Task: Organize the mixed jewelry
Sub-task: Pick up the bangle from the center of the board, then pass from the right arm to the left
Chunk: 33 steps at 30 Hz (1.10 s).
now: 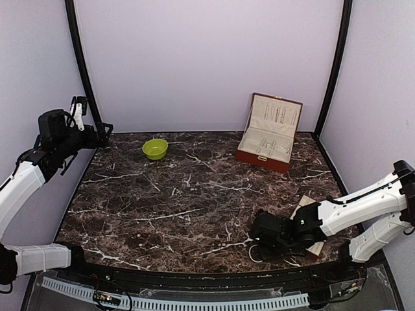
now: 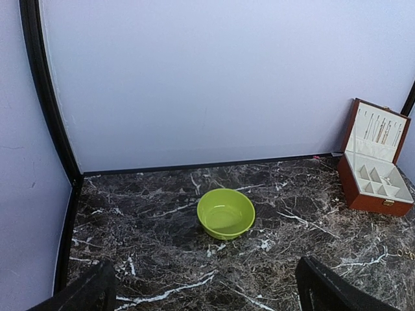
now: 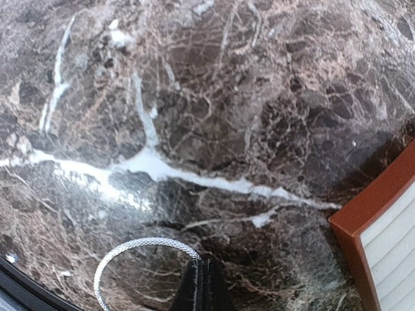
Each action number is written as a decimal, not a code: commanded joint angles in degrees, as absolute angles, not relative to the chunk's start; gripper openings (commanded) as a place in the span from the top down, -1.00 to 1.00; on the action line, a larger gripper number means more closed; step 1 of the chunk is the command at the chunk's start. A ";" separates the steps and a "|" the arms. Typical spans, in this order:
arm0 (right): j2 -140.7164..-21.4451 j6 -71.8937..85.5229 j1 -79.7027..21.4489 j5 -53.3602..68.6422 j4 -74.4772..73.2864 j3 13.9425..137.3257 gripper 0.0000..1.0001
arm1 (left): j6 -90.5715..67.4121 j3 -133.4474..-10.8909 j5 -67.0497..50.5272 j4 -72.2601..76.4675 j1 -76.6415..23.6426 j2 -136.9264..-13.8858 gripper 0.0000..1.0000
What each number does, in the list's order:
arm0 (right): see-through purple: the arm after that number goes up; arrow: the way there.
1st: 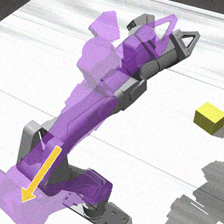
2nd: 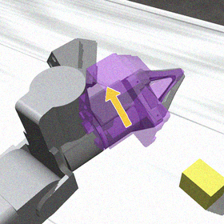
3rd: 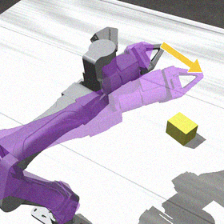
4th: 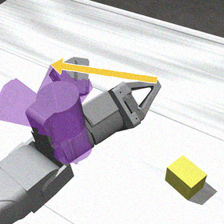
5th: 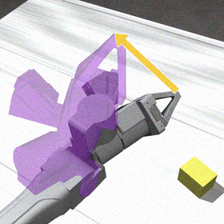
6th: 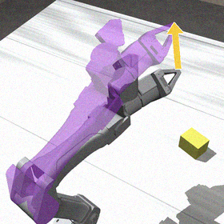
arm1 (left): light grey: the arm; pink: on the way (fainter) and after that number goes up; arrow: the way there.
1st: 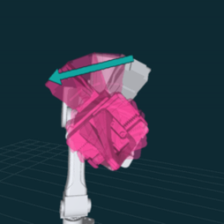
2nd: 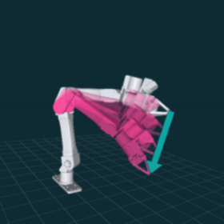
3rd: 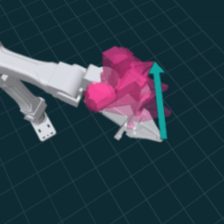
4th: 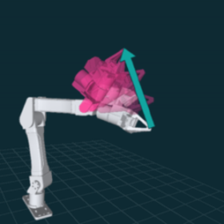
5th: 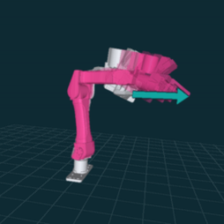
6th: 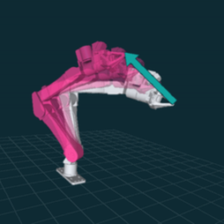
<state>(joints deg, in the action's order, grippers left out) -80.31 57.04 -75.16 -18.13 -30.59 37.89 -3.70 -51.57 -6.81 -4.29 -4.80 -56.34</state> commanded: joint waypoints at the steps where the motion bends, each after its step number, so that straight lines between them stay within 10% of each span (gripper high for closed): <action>1: -79.01 55.46 -73.26 -20.27 -26.06 37.69 1.00 | -4.36 -50.76 -6.82 -2.26 -5.01 -55.11 -0.98; 21: -82.60 38.34 -59.86 -18.58 -7.68 41.28 1.00 | -18.89 -44.34 -4.99 3.55 -23.88 -57.06 -0.85; 33: -85.16 34.25 -59.02 -20.54 0.44 45.42 1.00 | -29.42 -49.38 -7.60 16.94 -43.97 -82.00 -0.82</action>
<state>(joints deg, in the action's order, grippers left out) -84.90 36.18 -59.51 -19.05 -4.23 43.62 -24.69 -46.13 -5.41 10.96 -40.95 -76.64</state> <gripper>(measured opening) 0.006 0.909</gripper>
